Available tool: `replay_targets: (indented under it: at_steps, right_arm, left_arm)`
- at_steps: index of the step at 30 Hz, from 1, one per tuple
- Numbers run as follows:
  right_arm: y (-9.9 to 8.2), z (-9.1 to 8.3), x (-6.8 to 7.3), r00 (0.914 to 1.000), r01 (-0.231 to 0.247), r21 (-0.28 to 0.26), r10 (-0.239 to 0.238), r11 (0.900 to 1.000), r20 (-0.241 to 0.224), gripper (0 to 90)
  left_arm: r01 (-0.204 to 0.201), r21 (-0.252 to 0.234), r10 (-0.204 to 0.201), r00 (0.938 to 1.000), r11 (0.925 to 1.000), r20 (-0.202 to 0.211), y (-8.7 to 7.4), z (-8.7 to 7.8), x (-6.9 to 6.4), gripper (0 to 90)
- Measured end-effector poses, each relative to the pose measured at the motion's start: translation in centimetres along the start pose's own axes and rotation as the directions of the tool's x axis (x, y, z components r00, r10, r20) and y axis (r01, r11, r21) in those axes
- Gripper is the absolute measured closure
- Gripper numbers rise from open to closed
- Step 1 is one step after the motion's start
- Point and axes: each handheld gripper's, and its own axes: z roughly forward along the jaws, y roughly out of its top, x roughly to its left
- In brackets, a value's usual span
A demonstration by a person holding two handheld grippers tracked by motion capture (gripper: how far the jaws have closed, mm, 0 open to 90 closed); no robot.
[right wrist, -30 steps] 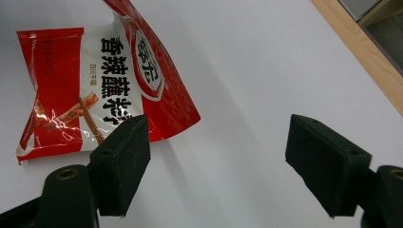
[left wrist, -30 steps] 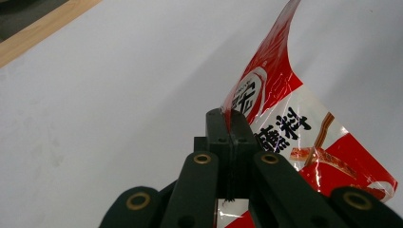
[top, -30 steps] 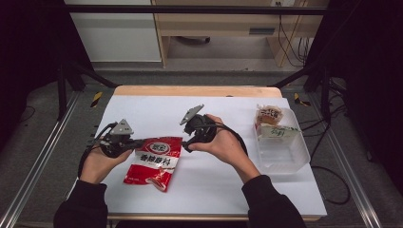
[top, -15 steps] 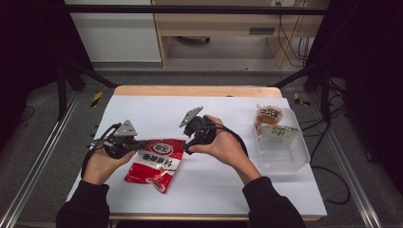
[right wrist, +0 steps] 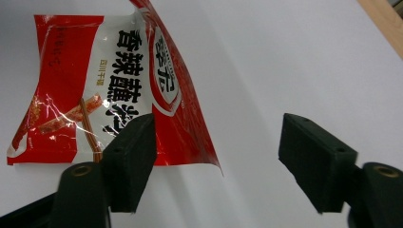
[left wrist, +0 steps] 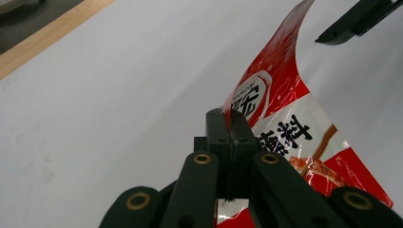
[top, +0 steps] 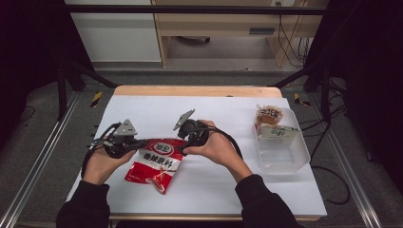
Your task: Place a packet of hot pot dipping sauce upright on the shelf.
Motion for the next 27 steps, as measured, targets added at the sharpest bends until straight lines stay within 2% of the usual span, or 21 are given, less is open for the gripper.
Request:
replay_targets:
  at_steps: [8,13,22,25,27]
  right_arm:
    - [0.2,1.7,0.1,0.9976,0.004,0.054,0.000,0.9985,-0.069,45.2]
    - [0.2,2.5,0.1,0.9955,0.009,0.064,-0.003,0.9979,-0.095,57.3]
    - [0.3,2.8,0.1,0.9902,0.026,0.048,-0.019,0.9985,-0.138,84.5]
    - [0.3,2.8,0.2,0.9878,0.032,0.038,-0.026,0.9988,-0.154,89.2]
    - [0.4,2.6,0.1,0.9874,0.037,0.037,-0.031,0.9986,-0.155,89.5]
  left_arm:
    - [0.000,-0.007,0.000,1.0000,1.0000,0.005,0.1,-0.2,0.0,90.0]
    - [0.005,-0.016,-0.004,1.0000,0.9999,0.006,0.0,-0.3,0.2,90.0]
    - [0.014,-0.029,-0.014,0.9999,0.9995,0.002,-0.1,-0.4,0.3,90.0]
    - [0.019,-0.040,-0.019,0.9998,0.9990,0.001,-0.1,-0.5,0.4,88.2]
    - [0.034,-0.051,-0.034,0.9994,0.9981,-0.007,-0.2,-0.5,0.6,81.4]
